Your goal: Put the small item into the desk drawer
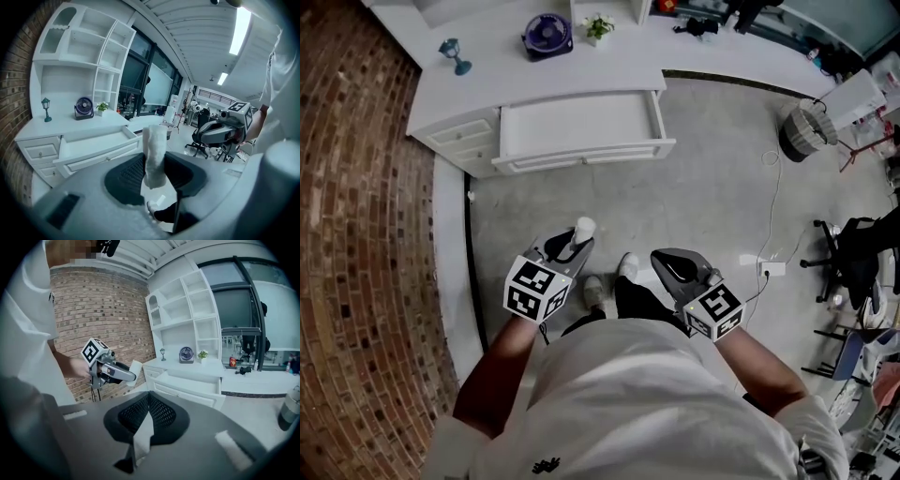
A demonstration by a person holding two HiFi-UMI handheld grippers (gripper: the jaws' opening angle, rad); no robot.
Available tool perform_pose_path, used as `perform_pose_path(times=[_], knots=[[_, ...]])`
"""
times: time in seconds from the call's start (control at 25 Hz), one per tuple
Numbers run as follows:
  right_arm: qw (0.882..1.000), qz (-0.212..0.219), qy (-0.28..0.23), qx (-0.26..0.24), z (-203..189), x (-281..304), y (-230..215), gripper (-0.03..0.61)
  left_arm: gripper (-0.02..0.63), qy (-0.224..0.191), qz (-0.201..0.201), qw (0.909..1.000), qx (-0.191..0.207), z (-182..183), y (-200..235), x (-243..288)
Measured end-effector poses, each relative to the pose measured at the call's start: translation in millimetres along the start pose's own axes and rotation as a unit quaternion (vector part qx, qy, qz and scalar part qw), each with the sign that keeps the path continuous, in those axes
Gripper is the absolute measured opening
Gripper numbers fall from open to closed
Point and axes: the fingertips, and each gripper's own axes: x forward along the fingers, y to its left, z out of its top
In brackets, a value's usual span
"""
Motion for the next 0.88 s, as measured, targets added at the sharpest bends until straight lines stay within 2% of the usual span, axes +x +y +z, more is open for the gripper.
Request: perform_pose_path(times=[0.44,0.68,0.88], knots=[[1.0,0.002,-0.014,0.0,32,11,-97,0.014,0.129,0.02,0.018,0.9993,0.026,66,48,75],[1.0,-0.006,-0.021,0.007,39,10,-152,0.014,0.129,0.025,0.021,0.9975,0.063,110,71,126],[0.999,-0.027,-0.015,0.029,35,19,-177,0.014,0.129,0.061,0.018,0.994,0.089,121,111,164]])
